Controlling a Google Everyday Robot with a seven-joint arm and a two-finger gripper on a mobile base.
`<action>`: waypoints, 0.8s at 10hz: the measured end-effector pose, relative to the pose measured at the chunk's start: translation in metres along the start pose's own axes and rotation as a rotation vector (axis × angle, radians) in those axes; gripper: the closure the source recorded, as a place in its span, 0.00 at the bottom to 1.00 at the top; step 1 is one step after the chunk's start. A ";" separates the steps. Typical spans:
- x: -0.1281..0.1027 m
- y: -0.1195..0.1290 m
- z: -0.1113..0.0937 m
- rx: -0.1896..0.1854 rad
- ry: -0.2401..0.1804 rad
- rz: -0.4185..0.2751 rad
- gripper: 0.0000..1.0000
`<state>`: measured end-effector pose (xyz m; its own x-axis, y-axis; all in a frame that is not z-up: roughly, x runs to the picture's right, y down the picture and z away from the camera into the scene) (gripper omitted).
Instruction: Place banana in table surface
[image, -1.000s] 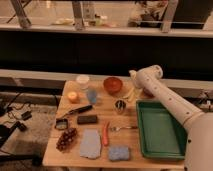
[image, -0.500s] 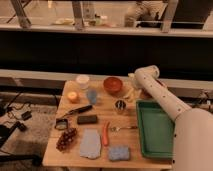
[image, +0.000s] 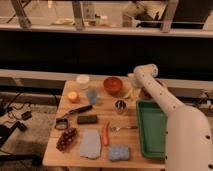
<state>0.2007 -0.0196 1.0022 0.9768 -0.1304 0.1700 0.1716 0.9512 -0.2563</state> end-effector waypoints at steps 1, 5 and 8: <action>0.003 0.001 0.001 -0.005 -0.002 0.005 0.00; 0.005 0.008 0.004 -0.025 -0.024 0.008 0.05; 0.002 0.011 0.008 -0.042 -0.042 -0.003 0.33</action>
<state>0.2037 -0.0069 1.0069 0.9701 -0.1204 0.2108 0.1807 0.9381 -0.2954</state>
